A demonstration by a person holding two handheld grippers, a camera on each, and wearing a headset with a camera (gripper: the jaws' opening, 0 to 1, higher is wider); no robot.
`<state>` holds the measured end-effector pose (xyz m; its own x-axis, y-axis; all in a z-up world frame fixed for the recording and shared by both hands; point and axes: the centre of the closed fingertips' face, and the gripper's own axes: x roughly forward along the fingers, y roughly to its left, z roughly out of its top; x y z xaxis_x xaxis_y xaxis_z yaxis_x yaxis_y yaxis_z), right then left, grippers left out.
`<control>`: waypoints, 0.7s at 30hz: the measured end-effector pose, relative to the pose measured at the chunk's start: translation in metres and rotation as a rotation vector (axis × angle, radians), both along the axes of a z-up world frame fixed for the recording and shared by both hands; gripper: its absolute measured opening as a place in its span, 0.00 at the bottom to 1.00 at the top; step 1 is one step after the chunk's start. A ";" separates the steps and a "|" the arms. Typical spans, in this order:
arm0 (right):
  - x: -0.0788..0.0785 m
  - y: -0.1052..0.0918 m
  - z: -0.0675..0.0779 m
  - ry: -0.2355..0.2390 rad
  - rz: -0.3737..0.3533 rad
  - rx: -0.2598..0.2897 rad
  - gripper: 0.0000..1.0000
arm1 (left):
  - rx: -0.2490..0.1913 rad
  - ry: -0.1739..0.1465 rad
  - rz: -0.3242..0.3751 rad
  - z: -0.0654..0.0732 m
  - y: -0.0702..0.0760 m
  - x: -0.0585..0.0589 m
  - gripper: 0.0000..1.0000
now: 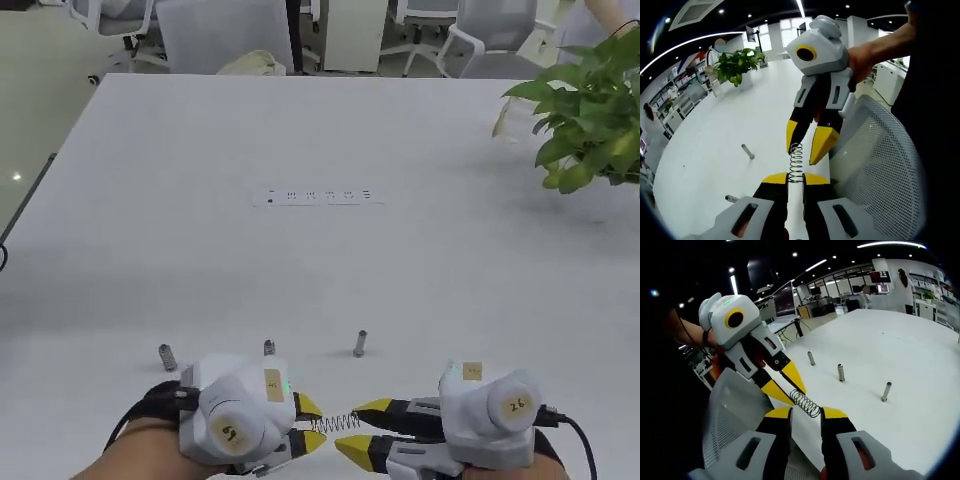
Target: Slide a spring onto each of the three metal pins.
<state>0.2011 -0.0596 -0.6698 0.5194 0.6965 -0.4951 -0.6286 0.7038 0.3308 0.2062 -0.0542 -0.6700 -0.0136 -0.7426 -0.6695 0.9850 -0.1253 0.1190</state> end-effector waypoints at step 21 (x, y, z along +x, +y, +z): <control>-0.004 0.009 0.010 0.005 0.064 0.013 0.14 | 0.022 -0.038 -0.054 -0.006 -0.005 -0.007 0.02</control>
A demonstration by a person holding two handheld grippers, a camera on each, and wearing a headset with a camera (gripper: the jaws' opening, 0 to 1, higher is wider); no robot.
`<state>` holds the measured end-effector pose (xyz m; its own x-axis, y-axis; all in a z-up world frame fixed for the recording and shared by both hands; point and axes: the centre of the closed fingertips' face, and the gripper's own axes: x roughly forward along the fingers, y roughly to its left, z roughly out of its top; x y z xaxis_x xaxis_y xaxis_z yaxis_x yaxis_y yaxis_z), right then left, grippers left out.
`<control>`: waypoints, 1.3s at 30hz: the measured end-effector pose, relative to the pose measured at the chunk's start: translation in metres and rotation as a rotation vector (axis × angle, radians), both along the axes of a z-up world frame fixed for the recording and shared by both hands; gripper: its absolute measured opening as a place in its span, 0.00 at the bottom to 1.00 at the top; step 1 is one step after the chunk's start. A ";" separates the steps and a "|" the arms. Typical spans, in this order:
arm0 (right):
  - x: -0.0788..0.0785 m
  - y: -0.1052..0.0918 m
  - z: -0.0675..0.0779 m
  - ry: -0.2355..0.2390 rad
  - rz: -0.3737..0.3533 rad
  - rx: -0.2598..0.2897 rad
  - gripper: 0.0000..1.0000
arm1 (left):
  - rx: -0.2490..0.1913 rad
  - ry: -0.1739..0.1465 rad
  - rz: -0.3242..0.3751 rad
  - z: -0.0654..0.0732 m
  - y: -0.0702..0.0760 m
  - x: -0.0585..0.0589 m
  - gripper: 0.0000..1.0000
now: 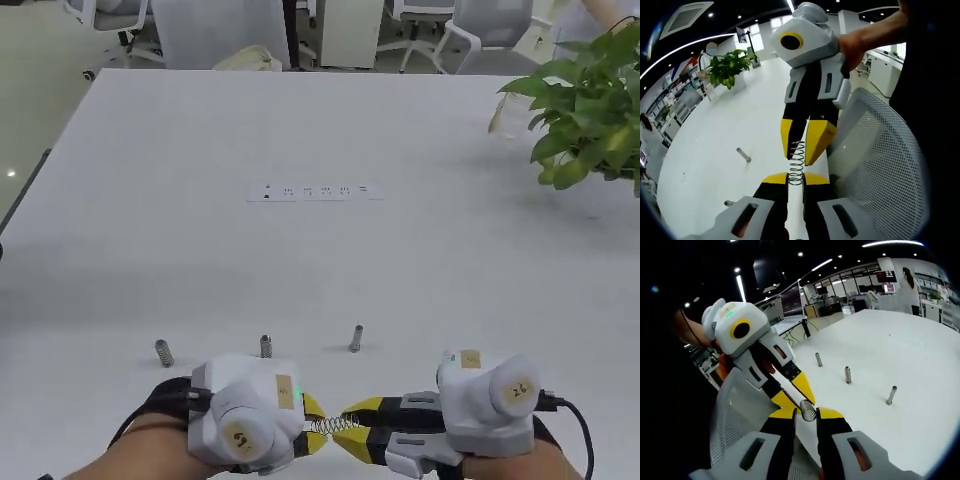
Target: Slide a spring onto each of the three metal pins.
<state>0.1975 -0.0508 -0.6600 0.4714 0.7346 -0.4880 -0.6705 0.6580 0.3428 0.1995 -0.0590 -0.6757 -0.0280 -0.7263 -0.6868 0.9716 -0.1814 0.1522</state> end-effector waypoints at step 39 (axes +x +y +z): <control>0.007 -0.029 -0.006 -0.013 0.061 -0.148 0.09 | -0.061 0.116 0.143 -0.004 0.012 0.009 0.12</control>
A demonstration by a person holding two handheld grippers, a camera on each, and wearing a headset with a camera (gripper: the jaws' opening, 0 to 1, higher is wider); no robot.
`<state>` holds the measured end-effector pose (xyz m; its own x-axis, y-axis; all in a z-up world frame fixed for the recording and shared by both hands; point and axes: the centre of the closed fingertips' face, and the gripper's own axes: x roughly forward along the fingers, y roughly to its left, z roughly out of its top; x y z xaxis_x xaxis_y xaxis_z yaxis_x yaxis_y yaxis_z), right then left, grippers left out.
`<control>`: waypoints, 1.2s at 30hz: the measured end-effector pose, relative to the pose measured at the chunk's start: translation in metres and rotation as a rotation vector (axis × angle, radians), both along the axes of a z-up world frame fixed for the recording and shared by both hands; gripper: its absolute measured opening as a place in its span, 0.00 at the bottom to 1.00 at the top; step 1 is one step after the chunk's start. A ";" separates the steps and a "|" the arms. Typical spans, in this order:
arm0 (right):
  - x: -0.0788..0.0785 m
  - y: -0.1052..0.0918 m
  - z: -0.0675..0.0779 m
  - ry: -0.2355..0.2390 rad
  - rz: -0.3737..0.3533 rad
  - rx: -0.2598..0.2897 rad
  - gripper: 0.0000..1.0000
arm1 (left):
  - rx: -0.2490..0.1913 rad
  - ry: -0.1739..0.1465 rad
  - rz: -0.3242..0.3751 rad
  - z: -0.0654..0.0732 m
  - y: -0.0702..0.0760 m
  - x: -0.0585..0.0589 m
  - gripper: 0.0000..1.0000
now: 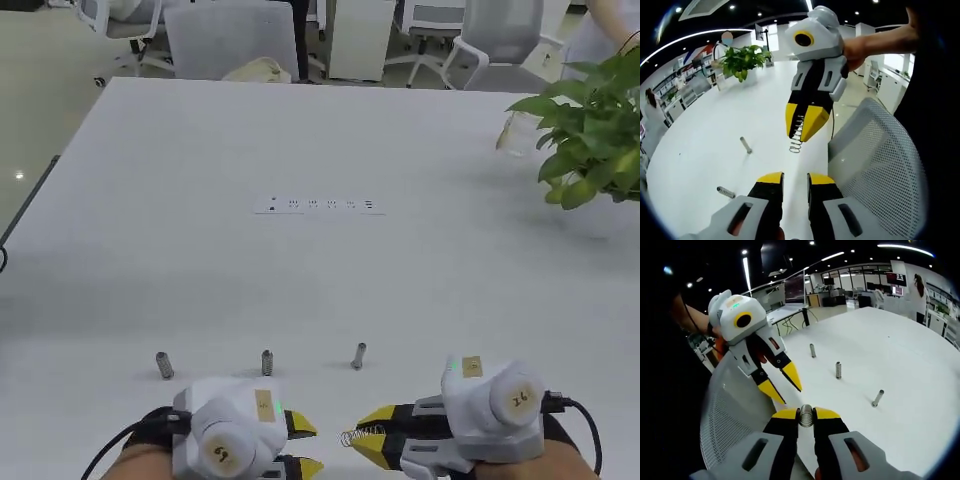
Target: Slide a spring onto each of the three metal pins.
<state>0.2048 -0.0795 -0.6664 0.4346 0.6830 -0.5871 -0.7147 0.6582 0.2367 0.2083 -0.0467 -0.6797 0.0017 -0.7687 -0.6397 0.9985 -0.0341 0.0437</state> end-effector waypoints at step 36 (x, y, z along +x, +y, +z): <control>0.053 -0.067 -0.009 -0.016 -0.067 -0.160 0.09 | -0.108 0.102 0.376 0.011 0.070 0.044 0.32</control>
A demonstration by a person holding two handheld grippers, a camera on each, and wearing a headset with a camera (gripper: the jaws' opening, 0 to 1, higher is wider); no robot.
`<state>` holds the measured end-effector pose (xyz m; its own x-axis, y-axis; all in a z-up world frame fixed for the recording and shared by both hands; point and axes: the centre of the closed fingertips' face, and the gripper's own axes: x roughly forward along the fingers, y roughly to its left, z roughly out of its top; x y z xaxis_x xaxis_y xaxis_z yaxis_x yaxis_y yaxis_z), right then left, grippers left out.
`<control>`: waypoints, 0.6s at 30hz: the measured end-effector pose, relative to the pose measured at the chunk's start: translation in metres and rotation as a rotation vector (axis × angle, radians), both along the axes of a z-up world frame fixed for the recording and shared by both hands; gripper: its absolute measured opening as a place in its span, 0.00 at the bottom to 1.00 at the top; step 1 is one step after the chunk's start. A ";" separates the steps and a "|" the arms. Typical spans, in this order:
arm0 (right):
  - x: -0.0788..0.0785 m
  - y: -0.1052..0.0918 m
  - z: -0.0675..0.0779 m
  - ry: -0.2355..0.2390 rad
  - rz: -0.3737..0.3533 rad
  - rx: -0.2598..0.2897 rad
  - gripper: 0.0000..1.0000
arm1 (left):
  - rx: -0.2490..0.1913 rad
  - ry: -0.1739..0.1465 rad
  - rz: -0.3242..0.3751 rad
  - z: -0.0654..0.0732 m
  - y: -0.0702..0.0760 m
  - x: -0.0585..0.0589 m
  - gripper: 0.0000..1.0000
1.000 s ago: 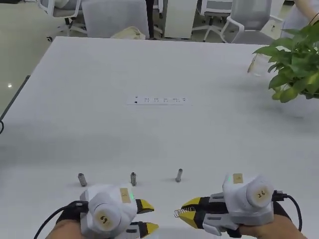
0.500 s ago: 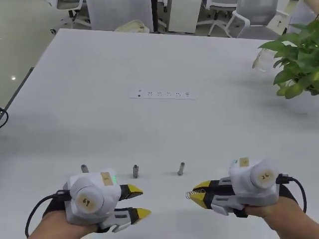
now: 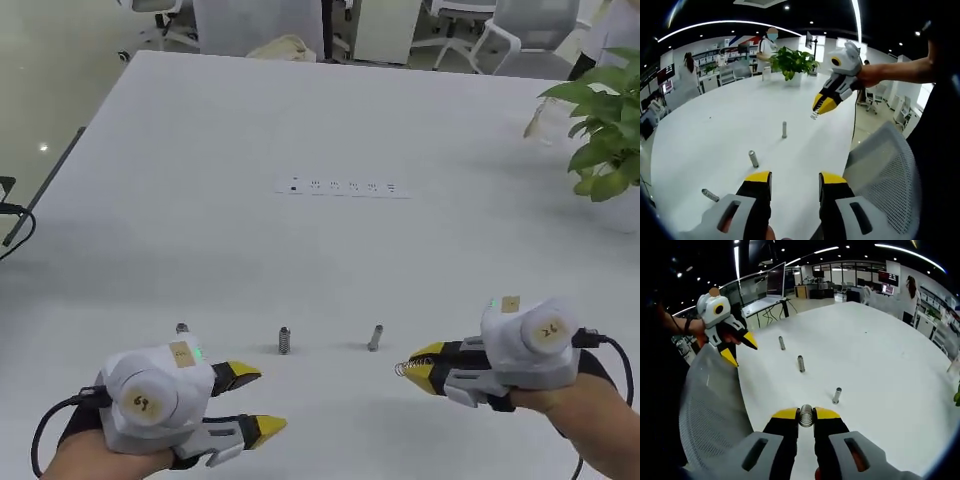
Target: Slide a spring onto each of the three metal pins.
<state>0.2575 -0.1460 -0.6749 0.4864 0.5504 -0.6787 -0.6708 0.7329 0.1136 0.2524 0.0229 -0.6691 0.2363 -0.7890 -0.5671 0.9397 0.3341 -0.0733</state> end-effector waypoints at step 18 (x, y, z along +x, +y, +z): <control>0.037 -0.013 -0.005 0.015 0.059 -0.093 0.09 | 0.006 0.009 0.161 0.000 0.047 0.012 0.40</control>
<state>0.2941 -0.1586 -0.6798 0.4441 0.5120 -0.7352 -0.7118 0.7000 0.0575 0.2646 0.0698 -0.6687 0.3541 -0.7381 -0.5742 0.8734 0.4805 -0.0790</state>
